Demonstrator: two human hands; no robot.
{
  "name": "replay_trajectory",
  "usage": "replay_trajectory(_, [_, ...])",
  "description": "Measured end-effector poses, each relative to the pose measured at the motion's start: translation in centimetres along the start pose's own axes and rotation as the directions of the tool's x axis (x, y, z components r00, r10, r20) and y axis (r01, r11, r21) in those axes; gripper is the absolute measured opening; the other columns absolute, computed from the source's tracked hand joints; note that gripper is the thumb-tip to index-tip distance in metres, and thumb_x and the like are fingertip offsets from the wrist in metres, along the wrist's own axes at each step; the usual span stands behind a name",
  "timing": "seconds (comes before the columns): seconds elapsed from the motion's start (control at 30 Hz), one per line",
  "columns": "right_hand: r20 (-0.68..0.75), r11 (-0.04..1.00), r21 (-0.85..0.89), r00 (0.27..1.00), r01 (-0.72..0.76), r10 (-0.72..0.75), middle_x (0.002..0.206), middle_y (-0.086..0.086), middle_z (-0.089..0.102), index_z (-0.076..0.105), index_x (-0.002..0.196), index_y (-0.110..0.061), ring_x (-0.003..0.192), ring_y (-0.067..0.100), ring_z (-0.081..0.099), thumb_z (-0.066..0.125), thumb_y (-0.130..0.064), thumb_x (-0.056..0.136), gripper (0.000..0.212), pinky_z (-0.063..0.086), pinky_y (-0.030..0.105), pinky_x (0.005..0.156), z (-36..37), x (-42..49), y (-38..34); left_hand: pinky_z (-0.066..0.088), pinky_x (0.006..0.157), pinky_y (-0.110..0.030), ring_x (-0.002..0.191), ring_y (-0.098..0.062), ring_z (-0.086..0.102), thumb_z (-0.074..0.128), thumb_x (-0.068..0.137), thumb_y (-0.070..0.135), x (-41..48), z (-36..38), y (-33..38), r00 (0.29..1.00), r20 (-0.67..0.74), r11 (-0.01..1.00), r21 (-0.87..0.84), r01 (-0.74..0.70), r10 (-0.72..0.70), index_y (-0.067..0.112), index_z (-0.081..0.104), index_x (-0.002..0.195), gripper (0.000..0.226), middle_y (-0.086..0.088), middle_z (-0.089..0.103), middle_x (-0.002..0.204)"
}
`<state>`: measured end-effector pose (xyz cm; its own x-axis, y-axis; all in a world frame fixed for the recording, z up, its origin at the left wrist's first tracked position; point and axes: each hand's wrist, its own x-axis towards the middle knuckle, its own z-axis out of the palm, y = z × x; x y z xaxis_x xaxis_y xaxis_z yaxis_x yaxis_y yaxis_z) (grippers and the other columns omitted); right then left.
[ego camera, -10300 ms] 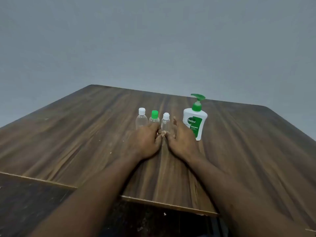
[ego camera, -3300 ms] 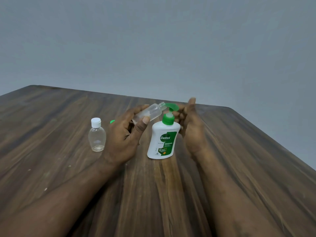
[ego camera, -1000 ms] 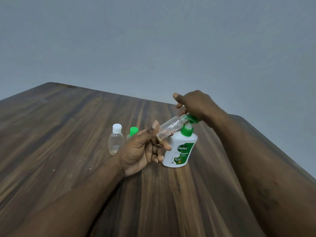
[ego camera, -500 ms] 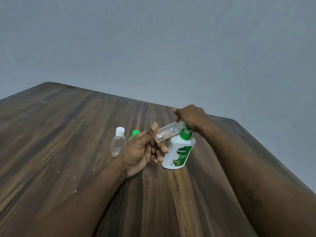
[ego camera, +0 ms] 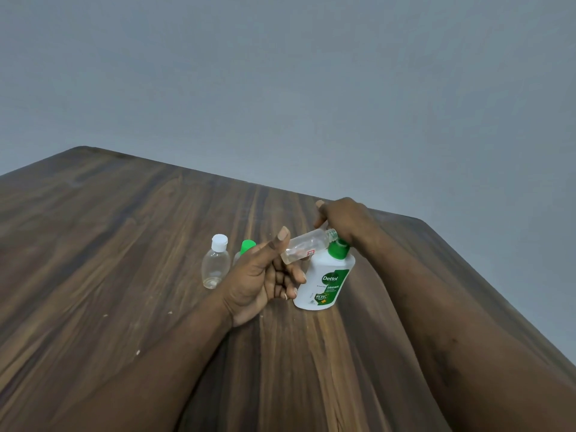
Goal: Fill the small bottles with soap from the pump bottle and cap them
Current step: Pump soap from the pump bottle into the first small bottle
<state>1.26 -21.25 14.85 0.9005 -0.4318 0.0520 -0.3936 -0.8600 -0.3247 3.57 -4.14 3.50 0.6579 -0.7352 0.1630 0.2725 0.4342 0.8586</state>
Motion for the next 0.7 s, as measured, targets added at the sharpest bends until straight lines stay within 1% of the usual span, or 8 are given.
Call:
replay_trajectory(0.07, [-0.045, 1.000, -0.015, 0.999, 0.016, -0.017, 0.119, 0.018, 0.069, 0.079, 0.110, -0.011, 0.105, 0.031, 0.065, 0.035, -0.025, 0.112, 0.046, 0.051, 0.040, 0.094, 0.0, 0.0, 0.0, 0.048, 0.046, -0.024, 0.047, -0.019, 0.060, 0.052, 0.097, 0.055, -0.1, 0.0, 0.0, 1.000, 0.012, 1.000, 0.007, -0.001, 0.001, 0.007, 0.071, 0.101, 0.052, -0.014, 0.069, 0.073])
replay_trajectory(0.13, [-0.083, 0.997, 0.074, 0.997, 0.015, -0.009, 0.104, 0.012, 0.072, 0.081, 0.103, -0.012, 0.094, 0.027, 0.063, 0.037, -0.030, 0.111, 0.048, 0.050, 0.042, 0.094, -0.4, 0.3, 0.3, 0.049, 0.047, -0.024, 0.048, -0.019, 0.060, 0.052, 0.097, 0.056, -0.1, 0.0, 0.0, 1.000, 0.014, 1.000, 0.006, -0.002, 0.001, 0.004, 0.068, 0.111, 0.056, -0.014, 0.069, 0.076])
replay_trajectory(0.2, [-0.146, 0.984, 0.176, 0.989, 0.010, 0.017, 0.084, 0.005, 0.070, 0.081, 0.086, -0.017, 0.085, 0.025, 0.063, 0.037, -0.040, 0.111, 0.056, 0.051, 0.042, 0.091, -1.0, 0.5, 0.6, 0.049, 0.047, -0.024, 0.049, -0.019, 0.060, 0.053, 0.098, 0.054, -0.1, 0.1, 0.0, 1.000, 0.015, 1.000, -0.002, -0.007, 0.007, 0.001, 0.064, 0.117, 0.058, -0.014, 0.070, 0.078])
replay_trajectory(0.27, [-0.161, 0.971, 0.236, 0.987, 0.027, 0.012, 0.079, 0.004, 0.069, 0.079, 0.080, -0.020, 0.082, 0.023, 0.065, 0.038, -0.047, 0.109, 0.058, 0.052, 0.041, 0.087, -1.4, 0.4, 0.5, 0.049, 0.048, -0.024, 0.049, -0.019, 0.060, 0.055, 0.095, 0.054, 0.0, 0.1, 0.0, 1.000, 0.014, 1.000, -0.006, -0.018, 0.018, 0.000, 0.062, 0.120, 0.060, -0.014, 0.069, 0.079])
replay_trajectory(0.37, [-0.105, 0.965, 0.262, 0.994, 0.006, 0.022, 0.084, 0.004, 0.071, 0.079, 0.085, -0.014, 0.081, 0.023, 0.068, 0.041, -0.049, 0.107, 0.056, 0.052, 0.038, 0.079, -0.8, -0.1, 0.9, 0.048, 0.047, -0.024, 0.048, -0.019, 0.059, 0.056, 0.092, 0.052, 0.1, 0.2, 0.1, 1.000, 0.006, 1.000, -0.002, -0.030, 0.030, 0.001, 0.063, 0.114, 0.056, -0.014, 0.069, 0.078])
replay_trajectory(0.47, [-0.027, 0.987, 0.159, 1.000, -0.006, 0.010, 0.103, 0.016, 0.074, 0.073, 0.089, -0.005, 0.091, 0.030, 0.066, 0.038, -0.039, 0.111, 0.053, 0.052, 0.041, 0.089, 0.4, 0.4, 1.3, 0.046, 0.045, -0.024, 0.046, -0.020, 0.059, 0.058, 0.090, 0.052, 0.1, 0.0, 0.1, 0.999, -0.015, 0.999, -0.005, -0.033, 0.033, 0.004, 0.065, 0.106, 0.052, -0.015, 0.068, 0.074])
replay_trajectory(0.53, [-0.010, 0.986, 0.165, 0.999, -0.031, 0.033, 0.115, 0.024, 0.071, 0.068, 0.087, -0.007, 0.097, 0.034, 0.064, 0.039, -0.037, 0.110, 0.048, 0.051, 0.045, 0.096, 0.8, 0.7, 1.1, 0.045, 0.045, -0.024, 0.046, -0.020, 0.058, 0.060, 0.090, 0.053, 0.1, 0.0, 0.0, 0.999, -0.023, 0.999, 0.014, -0.032, 0.033, 0.005, 0.065, 0.104, 0.051, -0.016, 0.068, 0.074])
replay_trajectory(0.7, [-0.030, 0.999, 0.001, 0.998, 0.050, -0.050, 0.119, 0.023, 0.071, 0.074, 0.109, -0.003, 0.112, 0.039, 0.065, 0.027, -0.037, 0.114, 0.058, 0.050, 0.045, 0.100, 0.4, -0.1, 0.8, 0.045, 0.045, -0.024, 0.049, -0.022, 0.061, 0.064, 0.095, 0.049, -0.2, 0.4, 0.5, 0.992, -0.039, 0.978, 0.180, -0.109, 0.118, 0.010, 0.067, 0.099, 0.040, -0.020, 0.071, 0.079])
